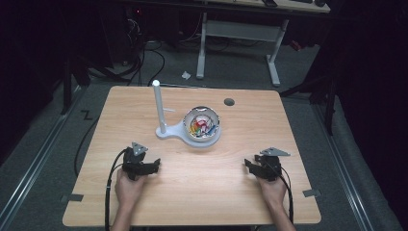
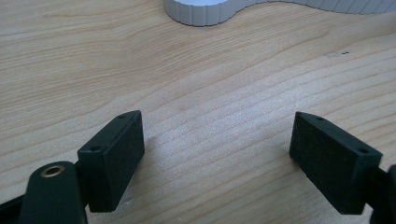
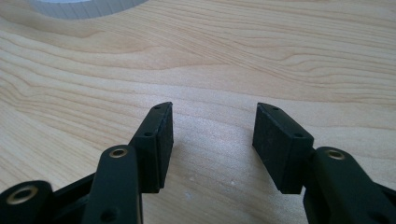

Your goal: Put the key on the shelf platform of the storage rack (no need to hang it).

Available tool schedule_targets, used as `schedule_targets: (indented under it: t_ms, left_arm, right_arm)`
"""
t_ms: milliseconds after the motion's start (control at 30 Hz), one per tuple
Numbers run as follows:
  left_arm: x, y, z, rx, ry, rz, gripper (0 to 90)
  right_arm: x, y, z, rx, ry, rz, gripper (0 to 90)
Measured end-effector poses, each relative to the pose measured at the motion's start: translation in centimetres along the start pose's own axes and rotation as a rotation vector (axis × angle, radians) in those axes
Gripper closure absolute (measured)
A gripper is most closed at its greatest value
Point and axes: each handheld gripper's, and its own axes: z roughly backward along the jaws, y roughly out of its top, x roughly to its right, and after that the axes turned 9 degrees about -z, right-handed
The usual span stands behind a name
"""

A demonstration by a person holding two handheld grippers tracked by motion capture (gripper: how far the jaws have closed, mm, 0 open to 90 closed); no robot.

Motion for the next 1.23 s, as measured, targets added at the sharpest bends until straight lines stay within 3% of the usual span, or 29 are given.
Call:
schedule_targets:
  t_ms: [200,800,1233]
  left_arm:
    - [0.00,0.00,0.00,0.000,0.000,0.000,18.3]
    - [0.02,-0.01,0.00,0.001,0.002,0.003,18.3]
    - [0.00,-0.01,0.01,0.001,0.001,0.000,18.3]
  right_arm:
    - [-0.52,0.02,-0.23,-0.005,-0.049,0.061,44.1]
    - [-0.46,0.11,-0.35,-0.008,-0.054,0.052,39.2]
    - [-0.52,0.09,-0.34,-0.008,-0.046,0.068,41.1]
